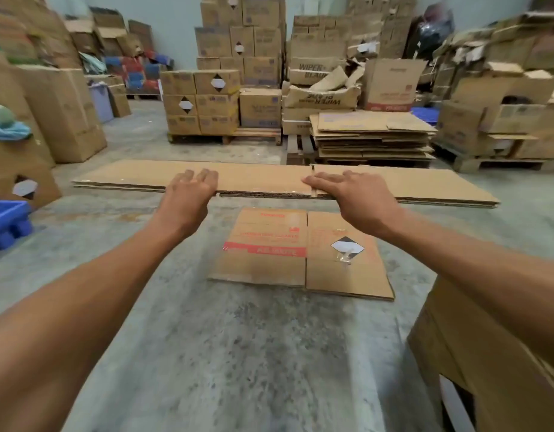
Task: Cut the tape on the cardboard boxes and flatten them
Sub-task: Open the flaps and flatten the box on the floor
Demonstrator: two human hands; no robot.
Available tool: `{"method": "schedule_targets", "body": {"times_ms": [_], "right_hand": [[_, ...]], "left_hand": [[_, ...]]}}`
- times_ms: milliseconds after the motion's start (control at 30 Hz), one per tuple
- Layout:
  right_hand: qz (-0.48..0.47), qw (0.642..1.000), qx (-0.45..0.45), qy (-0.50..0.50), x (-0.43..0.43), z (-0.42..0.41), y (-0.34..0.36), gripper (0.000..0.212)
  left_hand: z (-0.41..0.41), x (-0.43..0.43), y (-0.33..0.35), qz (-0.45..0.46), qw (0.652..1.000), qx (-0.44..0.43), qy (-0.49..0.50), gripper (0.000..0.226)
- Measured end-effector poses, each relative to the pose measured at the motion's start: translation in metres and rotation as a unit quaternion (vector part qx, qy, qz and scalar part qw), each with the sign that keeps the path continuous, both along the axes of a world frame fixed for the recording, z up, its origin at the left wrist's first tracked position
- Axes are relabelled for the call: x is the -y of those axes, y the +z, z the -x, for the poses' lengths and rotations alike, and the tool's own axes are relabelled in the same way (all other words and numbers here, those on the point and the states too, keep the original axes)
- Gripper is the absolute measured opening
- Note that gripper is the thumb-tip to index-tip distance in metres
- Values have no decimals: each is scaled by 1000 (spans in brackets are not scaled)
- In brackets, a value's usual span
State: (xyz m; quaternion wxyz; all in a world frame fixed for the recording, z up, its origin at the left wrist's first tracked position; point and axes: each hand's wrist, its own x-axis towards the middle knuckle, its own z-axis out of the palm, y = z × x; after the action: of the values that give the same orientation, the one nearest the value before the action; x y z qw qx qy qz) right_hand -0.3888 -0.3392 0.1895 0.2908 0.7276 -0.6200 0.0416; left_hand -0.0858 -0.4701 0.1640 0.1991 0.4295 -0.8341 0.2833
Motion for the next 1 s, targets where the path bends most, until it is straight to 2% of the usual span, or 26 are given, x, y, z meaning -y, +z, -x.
{"method": "schedule_targets", "body": {"times_ms": [167,233,300,400,467,500,567,633,667,733,767,833,900,1000], "right_hand": [[-49,997,-9,-50,87,60,-100,85],[-95,993,13,-64,115,76,-151,84],[-162,983,56,-64,145,95,-207,83],[-342,930,121,-55,163,103,-286,73],[-411,899,143,-41,154,101,-320,79],[-411,896,162,-47,150,103,-326,85],[-351,914,194,-59,161,109,-325,90],[-266,932,234,-80,193,113,-312,79],[-219,936,254,-103,216,115,-306,71],[-181,923,297,-165,263,116,-304,61],[-206,901,324,-201,280,114,-311,64],[-271,869,330,-250,298,106,-337,73],[-268,883,289,-254,300,100,-375,73],[-206,903,291,-239,296,102,-397,72]], "left_hand": [[66,102,-107,8,1000,12,8,62],[88,133,-159,-31,999,18,7,64],[104,157,-217,-134,990,40,14,68],[109,159,-297,-359,928,87,37,75],[101,150,-322,-408,911,49,45,75],[99,150,-319,-425,902,46,58,78],[103,168,-298,-475,867,122,86,81],[119,193,-272,-530,822,178,105,74],[135,209,-260,-530,826,161,106,66],[176,242,-257,-465,874,104,97,54],[196,254,-268,-448,886,82,90,55],[230,262,-303,-464,882,45,76,67],[245,257,-348,-449,890,21,72,69],[242,246,-381,-378,923,-38,63,67]]}}
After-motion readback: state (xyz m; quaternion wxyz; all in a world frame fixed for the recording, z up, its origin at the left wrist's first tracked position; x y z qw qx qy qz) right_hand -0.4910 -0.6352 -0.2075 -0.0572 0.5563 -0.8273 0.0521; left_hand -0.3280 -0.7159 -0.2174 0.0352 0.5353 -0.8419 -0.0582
